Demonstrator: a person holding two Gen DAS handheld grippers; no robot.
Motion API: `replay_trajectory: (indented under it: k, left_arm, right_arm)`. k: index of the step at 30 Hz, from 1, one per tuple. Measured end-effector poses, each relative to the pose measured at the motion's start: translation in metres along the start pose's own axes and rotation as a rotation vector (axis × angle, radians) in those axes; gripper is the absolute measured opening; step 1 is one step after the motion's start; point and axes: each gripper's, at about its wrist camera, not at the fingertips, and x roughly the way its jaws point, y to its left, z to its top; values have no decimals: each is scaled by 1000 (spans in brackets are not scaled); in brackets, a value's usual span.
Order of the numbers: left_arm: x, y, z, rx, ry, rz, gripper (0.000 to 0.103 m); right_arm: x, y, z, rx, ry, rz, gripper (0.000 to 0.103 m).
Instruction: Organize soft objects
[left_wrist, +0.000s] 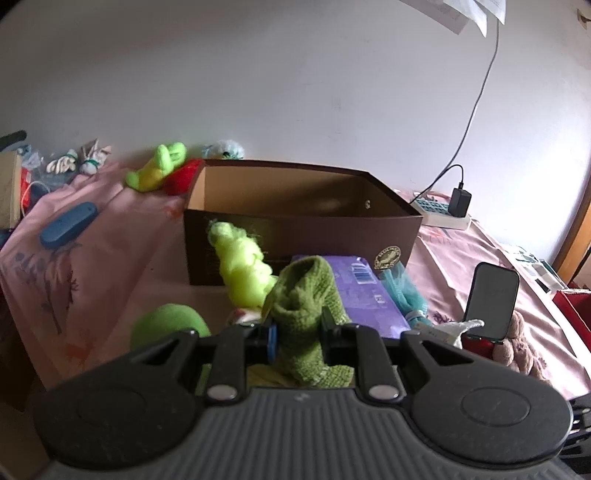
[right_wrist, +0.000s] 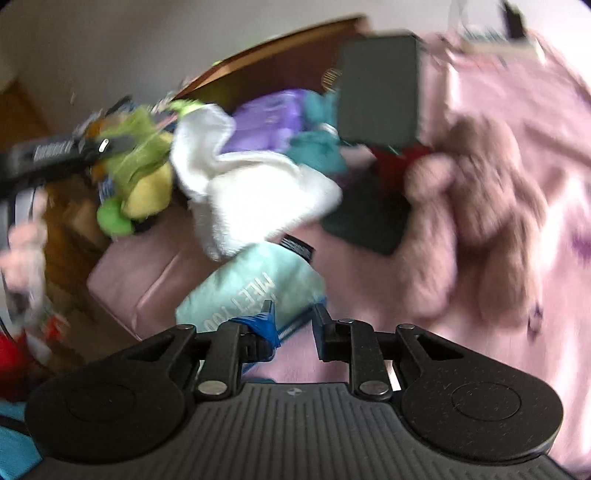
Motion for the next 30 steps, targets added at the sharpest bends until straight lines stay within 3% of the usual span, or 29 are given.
replay_trajectory:
  k: [3, 12, 17, 21, 27, 30]
  left_arm:
    - [-4, 3, -4, -5, -1, 6, 19]
    - [-7, -3, -18, 7, 18, -11, 19]
    - [-11, -1, -22, 0, 12, -4, 19]
    - [-10, 0, -23, -9, 15, 5, 19]
    - [-12, 2, -22, -14, 7, 19, 19]
    - [-13, 4, -21, -20, 5, 26, 19]
  right_arm:
    - [-2, -9, -5, 64, -2, 34, 5]
    - [18, -1, -8, 214, -36, 258, 13]
    - [28, 17, -9, 138, -80, 231, 12]
    - [24, 13, -7, 153, -93, 228, 0]
    - [6, -1, -10, 205, -172, 221, 0]
    - [4, -4, -9, 197, -155, 189, 0]
